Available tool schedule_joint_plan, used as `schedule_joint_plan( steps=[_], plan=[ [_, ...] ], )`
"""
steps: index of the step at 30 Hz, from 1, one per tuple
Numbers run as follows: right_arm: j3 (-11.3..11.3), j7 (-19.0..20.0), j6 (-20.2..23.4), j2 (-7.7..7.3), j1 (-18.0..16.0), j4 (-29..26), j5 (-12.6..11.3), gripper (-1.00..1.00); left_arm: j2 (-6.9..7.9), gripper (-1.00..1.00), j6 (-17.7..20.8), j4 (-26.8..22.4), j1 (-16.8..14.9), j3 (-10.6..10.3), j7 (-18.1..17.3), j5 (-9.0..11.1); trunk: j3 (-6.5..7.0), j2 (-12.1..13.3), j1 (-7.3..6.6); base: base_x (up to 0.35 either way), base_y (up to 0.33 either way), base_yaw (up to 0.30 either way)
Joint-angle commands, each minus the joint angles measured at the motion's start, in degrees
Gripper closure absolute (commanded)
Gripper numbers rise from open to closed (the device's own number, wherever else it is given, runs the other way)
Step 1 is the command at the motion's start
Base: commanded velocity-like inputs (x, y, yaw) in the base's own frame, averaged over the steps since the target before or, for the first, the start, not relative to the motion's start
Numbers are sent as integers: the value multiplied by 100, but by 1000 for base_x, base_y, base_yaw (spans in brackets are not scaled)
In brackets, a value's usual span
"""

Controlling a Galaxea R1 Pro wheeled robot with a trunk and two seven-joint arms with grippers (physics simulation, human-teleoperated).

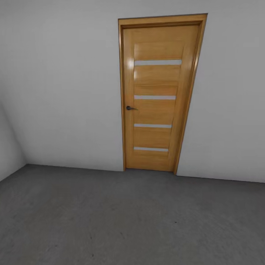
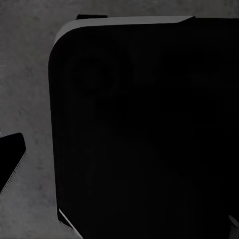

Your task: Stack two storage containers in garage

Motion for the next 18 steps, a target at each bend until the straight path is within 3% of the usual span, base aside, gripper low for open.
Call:
schedule_joint_plan(
  steps=[1,18],
  plan=[
    [3,-1,-19,-1,0,1,4,-100,0,-100,-12,-3,1,10,0,7,-4,-2,4,321,0,0],
    [-6,-1,-345,-8,0,1,-1,-100,3,-100,-12,-3,1,10,10,85,-4,-2,4,321,0,0]
  ],
)
